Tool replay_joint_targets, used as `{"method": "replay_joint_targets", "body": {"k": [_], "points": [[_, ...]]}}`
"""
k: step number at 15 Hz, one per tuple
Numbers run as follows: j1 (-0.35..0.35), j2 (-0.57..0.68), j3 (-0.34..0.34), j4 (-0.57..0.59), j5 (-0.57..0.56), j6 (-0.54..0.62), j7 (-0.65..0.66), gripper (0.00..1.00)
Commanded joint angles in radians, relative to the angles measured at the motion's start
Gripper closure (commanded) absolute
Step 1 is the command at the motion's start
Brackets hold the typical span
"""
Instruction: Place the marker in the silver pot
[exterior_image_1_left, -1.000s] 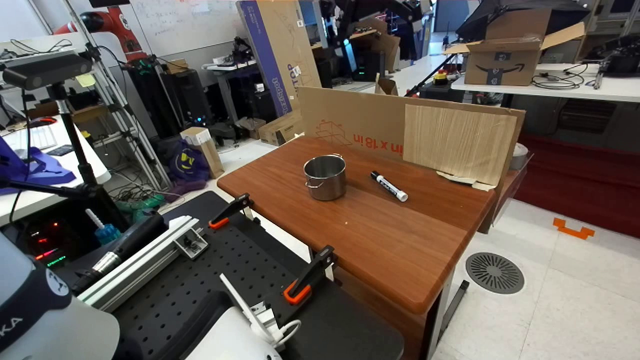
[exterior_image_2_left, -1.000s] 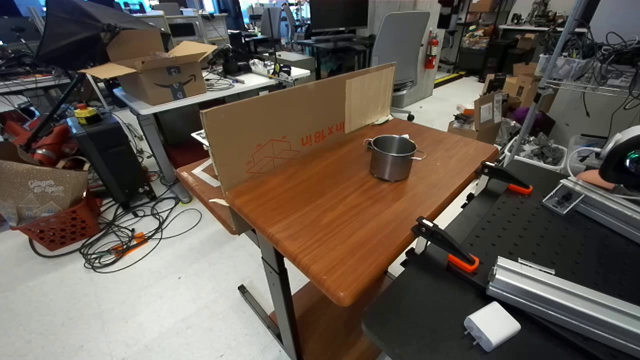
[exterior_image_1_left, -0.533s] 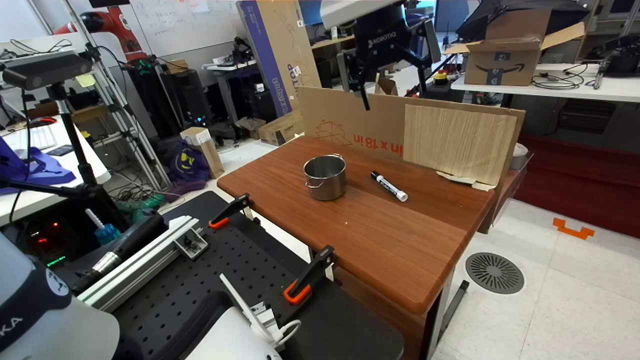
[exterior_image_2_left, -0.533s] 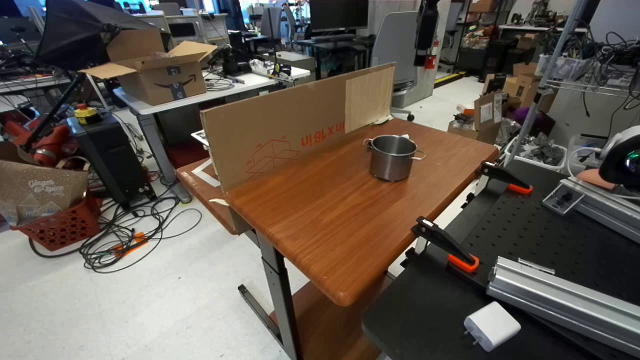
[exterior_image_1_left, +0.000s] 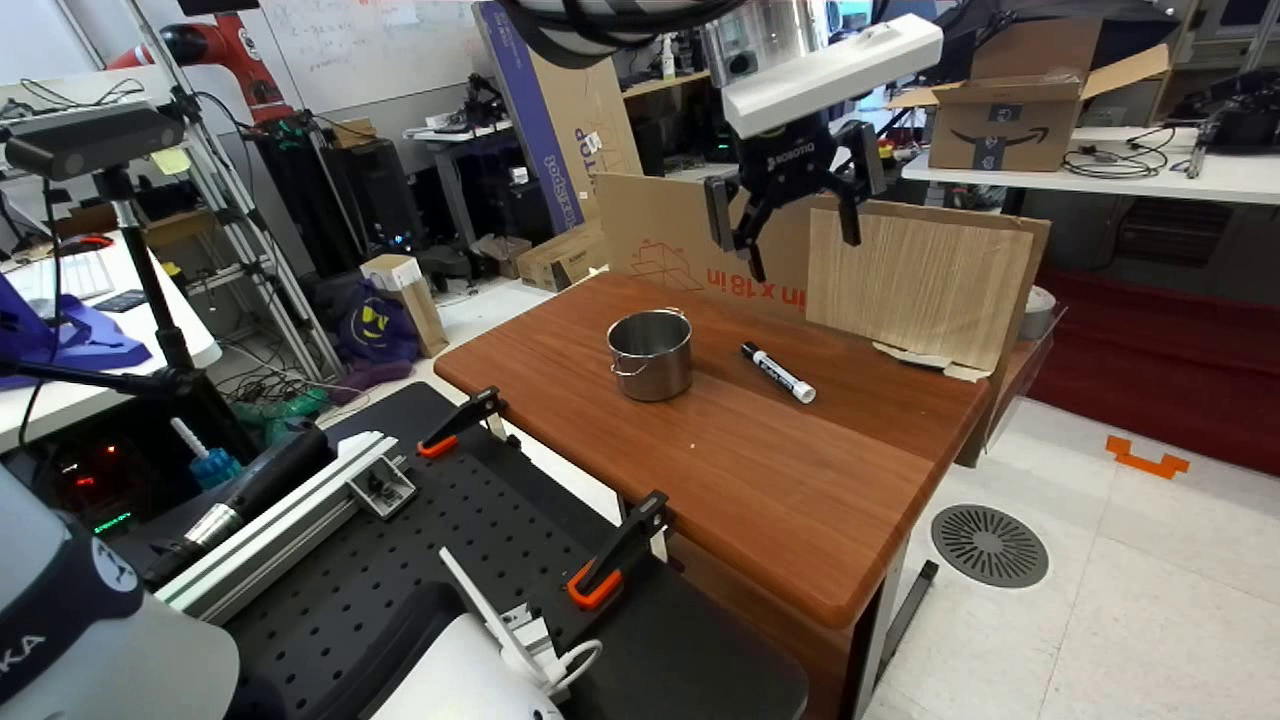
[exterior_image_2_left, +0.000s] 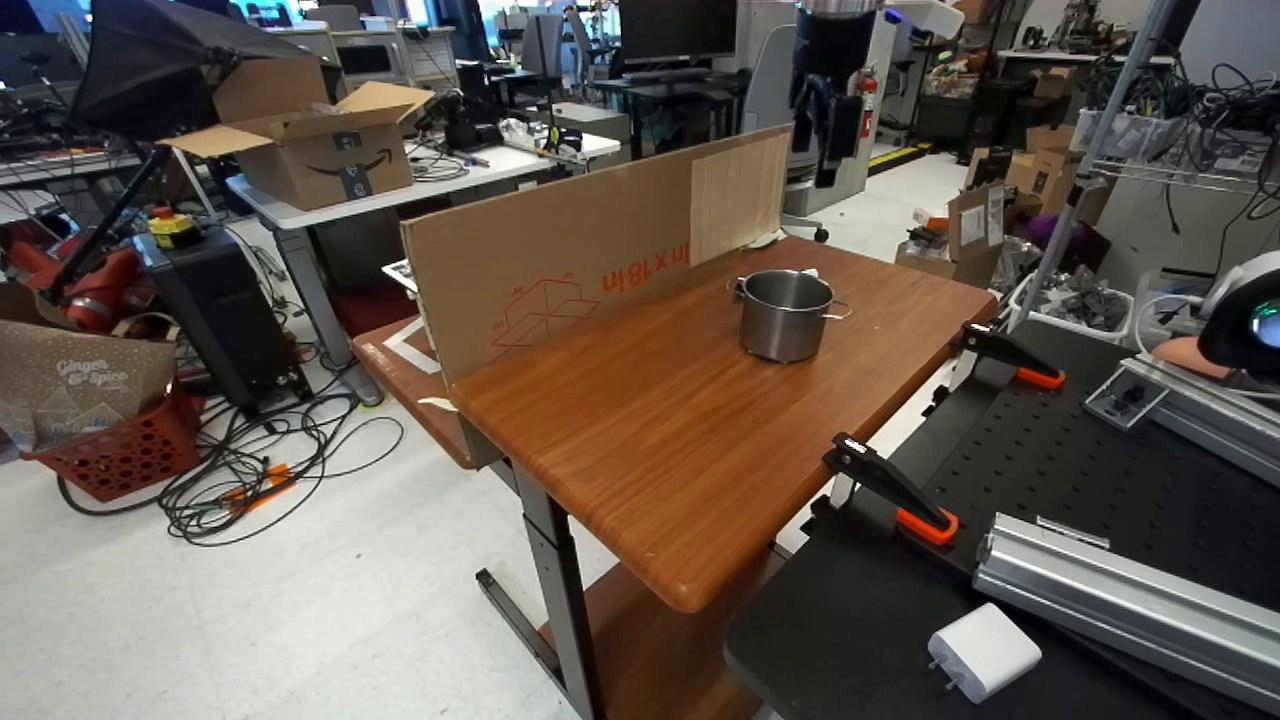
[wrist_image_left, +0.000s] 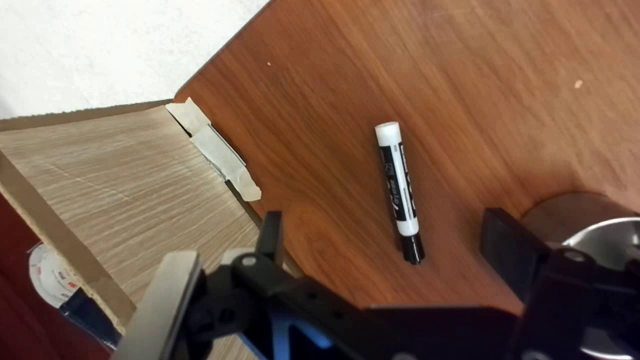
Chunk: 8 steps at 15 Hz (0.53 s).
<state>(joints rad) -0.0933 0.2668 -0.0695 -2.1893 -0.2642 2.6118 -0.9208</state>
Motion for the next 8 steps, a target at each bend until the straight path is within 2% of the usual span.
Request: {"method": "replay_joint_targets", "body": {"k": [1,8], "points": [[-0.024,0.079,0.016,0.065,-0.052,0.007,-0.129,0.0],[-0.002,0.195,0.028,0.094,-0.171,0.065,-0.25,0.0]]}}
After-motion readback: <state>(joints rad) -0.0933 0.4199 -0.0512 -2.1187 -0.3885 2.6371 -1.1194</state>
